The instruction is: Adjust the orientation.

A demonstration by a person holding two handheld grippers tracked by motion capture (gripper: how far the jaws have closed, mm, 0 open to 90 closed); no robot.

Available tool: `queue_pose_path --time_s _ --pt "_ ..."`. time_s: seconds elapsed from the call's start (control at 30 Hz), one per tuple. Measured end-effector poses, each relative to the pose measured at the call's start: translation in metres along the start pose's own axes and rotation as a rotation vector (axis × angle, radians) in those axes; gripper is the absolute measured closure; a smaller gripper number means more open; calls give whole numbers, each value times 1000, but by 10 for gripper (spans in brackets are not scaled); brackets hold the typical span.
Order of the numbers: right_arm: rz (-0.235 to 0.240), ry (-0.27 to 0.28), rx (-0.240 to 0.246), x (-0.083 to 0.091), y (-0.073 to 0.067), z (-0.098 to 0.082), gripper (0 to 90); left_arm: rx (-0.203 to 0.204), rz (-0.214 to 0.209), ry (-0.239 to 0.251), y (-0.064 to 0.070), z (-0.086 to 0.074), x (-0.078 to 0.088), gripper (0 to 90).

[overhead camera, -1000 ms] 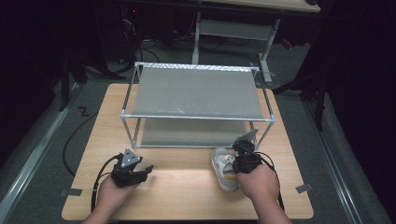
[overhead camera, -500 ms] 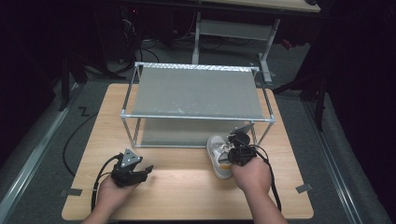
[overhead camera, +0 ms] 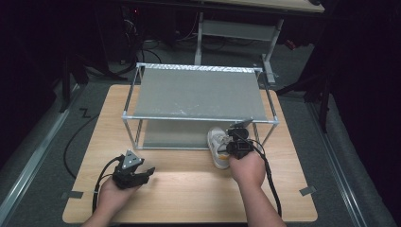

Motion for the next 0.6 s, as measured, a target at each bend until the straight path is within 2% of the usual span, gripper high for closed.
queue_pose_path --time_s 0.23,0.37,0.47,0.57,0.6 --pt "-23 38 -10 -3 3 4 817 1 3 -2 -1 -1 1 429" --pt "-25 28 0 -6 3 4 813 4 3 0 -1 0 2 426" --pt "-27 19 -13 -8 3 3 808 3 4 -5 -1 -1 1 426" --pt "-9 9 -41 -7 3 5 806 1 4 -2 -1 -1 1 426" --pt "0 11 -30 -8 5 6 804 2 3 0 0 -1 1 426"
Point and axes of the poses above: each handheld gripper's, and its own axes: x roughly backward along the jaws, z roughly out of its top, y roughly to its right, the point moved 5 cm from there along -x, roughly forward along the jaws, and after that the axes turned 13 degrees about z, right-handed, at the moved point
